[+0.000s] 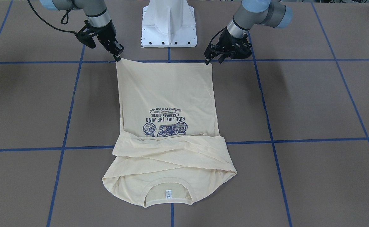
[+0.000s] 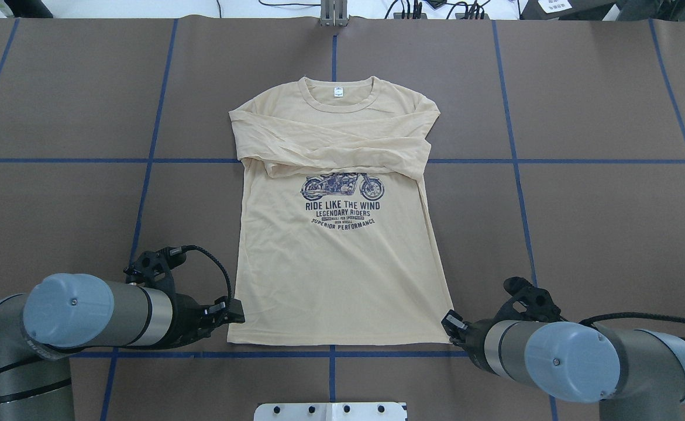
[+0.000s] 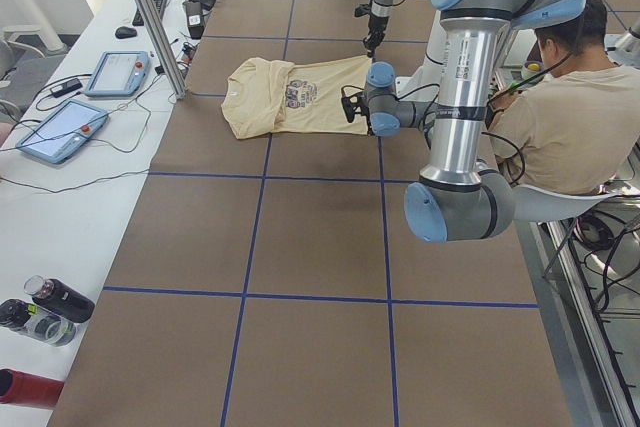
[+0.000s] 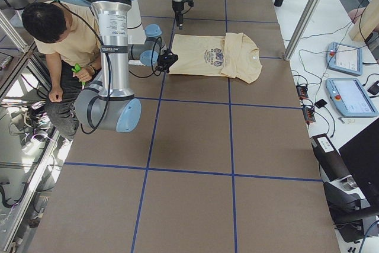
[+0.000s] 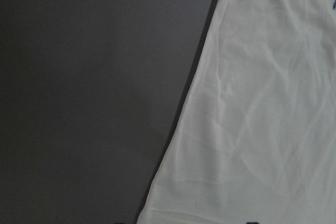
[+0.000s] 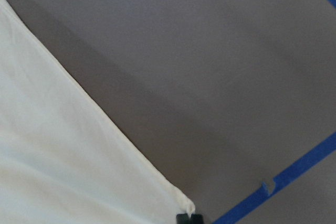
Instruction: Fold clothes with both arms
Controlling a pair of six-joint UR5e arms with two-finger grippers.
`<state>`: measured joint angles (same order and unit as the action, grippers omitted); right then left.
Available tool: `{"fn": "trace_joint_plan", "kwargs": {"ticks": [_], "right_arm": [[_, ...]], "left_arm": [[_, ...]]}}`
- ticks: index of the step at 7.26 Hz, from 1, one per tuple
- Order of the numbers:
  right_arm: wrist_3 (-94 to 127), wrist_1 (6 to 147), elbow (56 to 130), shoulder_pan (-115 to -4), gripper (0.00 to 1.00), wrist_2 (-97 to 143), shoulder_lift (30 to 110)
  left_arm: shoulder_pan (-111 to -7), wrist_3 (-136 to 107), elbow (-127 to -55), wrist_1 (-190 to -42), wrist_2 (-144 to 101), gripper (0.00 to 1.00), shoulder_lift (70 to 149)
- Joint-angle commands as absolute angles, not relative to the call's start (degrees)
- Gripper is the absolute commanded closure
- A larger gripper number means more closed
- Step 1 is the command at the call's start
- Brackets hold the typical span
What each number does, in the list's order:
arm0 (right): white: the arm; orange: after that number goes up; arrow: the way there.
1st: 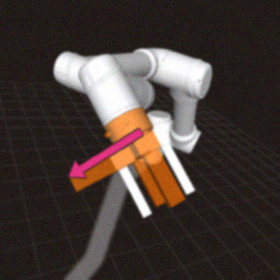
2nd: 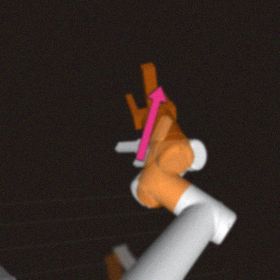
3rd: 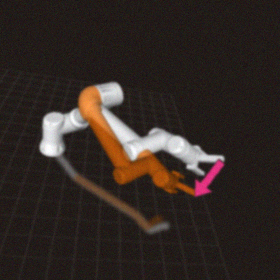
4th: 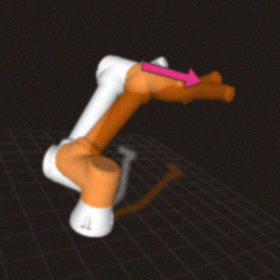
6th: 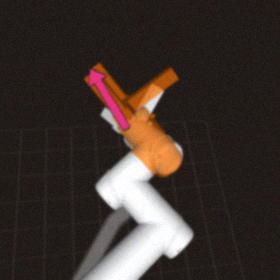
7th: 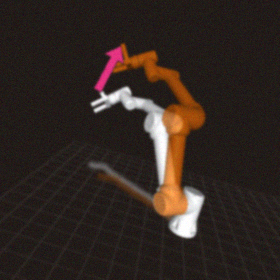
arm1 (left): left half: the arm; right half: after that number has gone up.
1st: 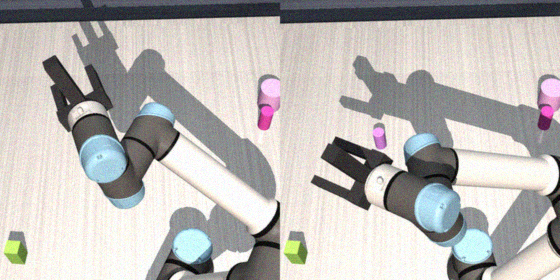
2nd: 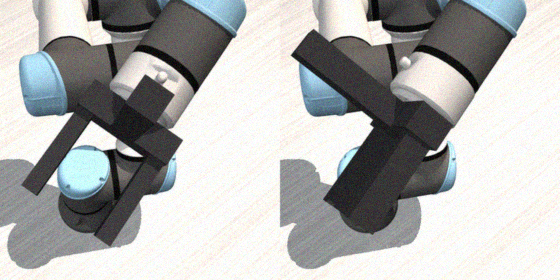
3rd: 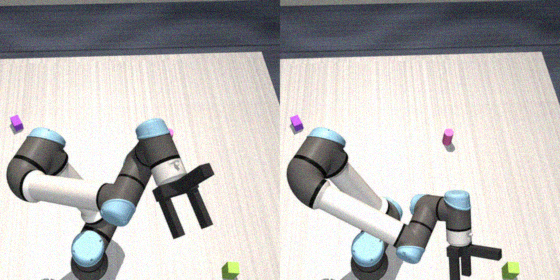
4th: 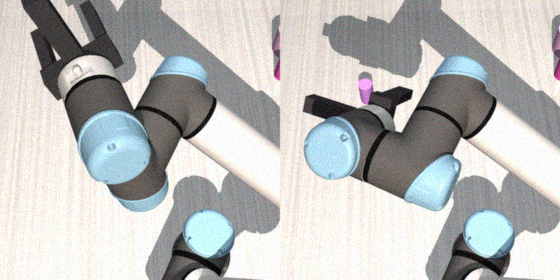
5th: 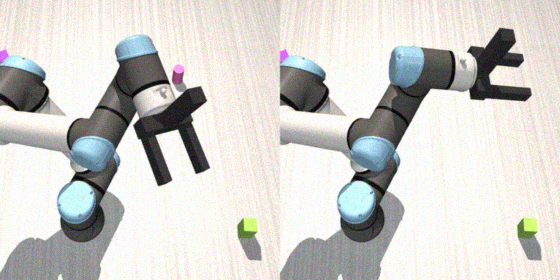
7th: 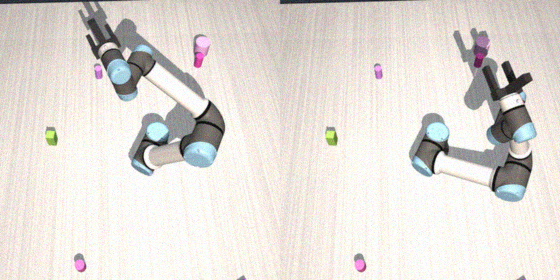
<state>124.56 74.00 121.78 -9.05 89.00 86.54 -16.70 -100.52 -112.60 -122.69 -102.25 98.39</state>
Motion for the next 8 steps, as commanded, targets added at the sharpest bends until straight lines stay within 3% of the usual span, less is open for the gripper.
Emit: {"fn": "trace_joint_plan", "kwargs": {"ticks": [1, 8], "right_arm": [[124.63, 74.00, 121.82, -9.05, 1.00, 89.03, 86.57], [124.63, 74.00, 121.82, -9.05, 1.00, 89.03, 86.49]], "left_arm": [[-15.56, -100.55, -111.19, -122.70, -102.22, 0.29, 99.05], [-14.50, -100.46, -109.16, -122.70, -102.30, 0.49, 99.58]]}}
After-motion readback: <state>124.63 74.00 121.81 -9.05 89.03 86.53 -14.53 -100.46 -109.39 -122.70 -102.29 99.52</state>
